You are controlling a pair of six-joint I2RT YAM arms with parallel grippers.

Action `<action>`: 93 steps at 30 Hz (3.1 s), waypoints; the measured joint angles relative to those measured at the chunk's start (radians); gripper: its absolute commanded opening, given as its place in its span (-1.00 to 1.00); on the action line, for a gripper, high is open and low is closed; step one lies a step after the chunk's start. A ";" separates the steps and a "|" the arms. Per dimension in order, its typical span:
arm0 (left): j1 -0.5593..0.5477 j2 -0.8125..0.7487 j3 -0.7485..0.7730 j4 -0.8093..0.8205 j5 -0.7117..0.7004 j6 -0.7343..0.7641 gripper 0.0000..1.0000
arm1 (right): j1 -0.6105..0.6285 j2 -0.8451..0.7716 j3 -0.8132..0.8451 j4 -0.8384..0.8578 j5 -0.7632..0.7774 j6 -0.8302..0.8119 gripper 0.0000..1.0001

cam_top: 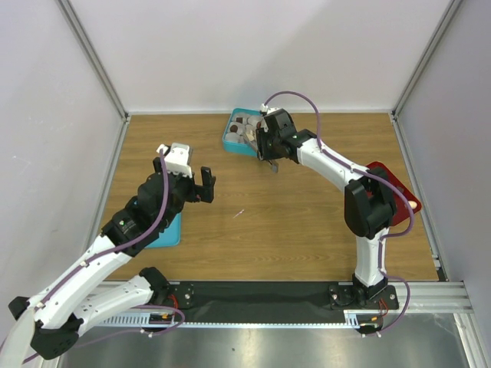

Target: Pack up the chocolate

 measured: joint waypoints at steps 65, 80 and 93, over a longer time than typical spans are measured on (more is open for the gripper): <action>0.000 0.010 -0.051 0.029 0.273 -0.066 1.00 | -0.636 -0.717 -0.566 -0.550 0.407 0.180 0.02; 0.000 0.050 -0.051 0.032 0.307 -0.100 0.99 | -0.827 -0.748 -0.657 -0.374 0.224 0.132 0.06; 0.000 0.054 -0.076 0.051 0.308 -0.101 0.99 | -0.836 -0.689 -0.678 -0.299 0.218 0.128 0.07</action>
